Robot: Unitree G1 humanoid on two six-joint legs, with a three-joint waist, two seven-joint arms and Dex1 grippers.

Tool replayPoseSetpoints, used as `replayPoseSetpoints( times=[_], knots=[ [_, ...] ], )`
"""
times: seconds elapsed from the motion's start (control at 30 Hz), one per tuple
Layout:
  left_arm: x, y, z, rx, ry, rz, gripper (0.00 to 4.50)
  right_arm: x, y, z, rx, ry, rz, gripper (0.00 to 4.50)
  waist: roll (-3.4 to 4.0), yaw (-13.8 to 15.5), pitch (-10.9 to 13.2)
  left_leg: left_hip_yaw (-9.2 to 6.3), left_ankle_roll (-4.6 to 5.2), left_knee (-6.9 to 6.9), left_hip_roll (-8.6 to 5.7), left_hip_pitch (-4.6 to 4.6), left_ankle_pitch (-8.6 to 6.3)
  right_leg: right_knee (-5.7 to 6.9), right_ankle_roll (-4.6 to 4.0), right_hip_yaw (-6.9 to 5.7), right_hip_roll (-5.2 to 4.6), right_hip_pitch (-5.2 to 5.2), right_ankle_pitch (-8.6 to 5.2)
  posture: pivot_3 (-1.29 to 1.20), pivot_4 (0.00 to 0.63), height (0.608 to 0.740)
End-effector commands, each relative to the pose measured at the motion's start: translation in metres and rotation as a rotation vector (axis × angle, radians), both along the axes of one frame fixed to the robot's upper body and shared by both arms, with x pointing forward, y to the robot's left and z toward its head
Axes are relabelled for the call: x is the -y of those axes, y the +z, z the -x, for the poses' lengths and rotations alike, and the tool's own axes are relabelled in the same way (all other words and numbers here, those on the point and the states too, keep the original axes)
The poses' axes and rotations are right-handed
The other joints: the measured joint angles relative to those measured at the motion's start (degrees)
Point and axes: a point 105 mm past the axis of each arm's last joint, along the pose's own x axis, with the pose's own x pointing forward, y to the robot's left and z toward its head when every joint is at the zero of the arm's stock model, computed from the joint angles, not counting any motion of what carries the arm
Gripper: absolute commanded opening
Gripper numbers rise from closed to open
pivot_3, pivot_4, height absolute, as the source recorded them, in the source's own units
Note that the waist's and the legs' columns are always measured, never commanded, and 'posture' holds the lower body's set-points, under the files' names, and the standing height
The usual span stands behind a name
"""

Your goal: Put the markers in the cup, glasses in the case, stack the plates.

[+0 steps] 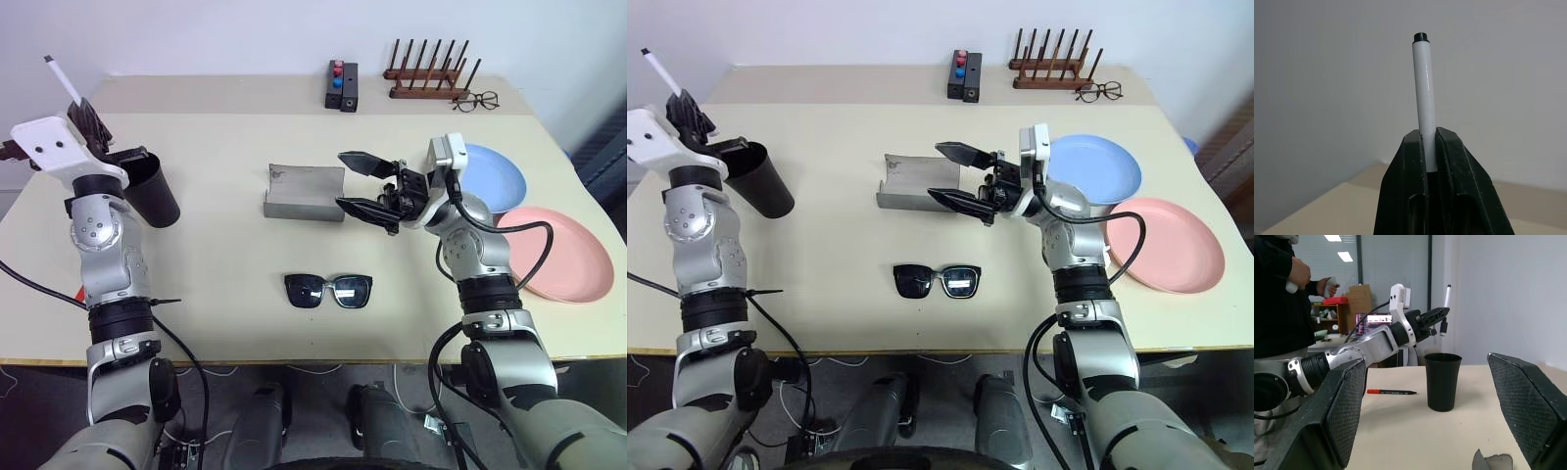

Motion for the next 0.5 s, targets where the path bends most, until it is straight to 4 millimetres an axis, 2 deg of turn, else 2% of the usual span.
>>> replayPoseSetpoints(
  times=[0.03,0.5],
  knots=[
    [0.009,0.008,0.004,0.023,-0.012,-0.037,0.05,-0.002,0.011,0.0,0.052,0.008,-0.023,4.05,0.0,-0.01,0.0,0.0,0.0,0.0,0.0,0.0,0.0,0.0,0.0,0.0,0.0,0.0,0.0,0.0,0.15,0.74],
    [0.011,-0.005,0.006,-0.037,-0.03,-0.049,0.05,0.005,0.003,-0.006,0.049,-0.039,0.007,4.05,0.0,-0.1,0.0,0.0,0.0,-0.02,0.01,0.0,0.0,0.0,0.0,0.0,0.0,-0.01,0.0,0.0,0.15,0.74]
  ],
)
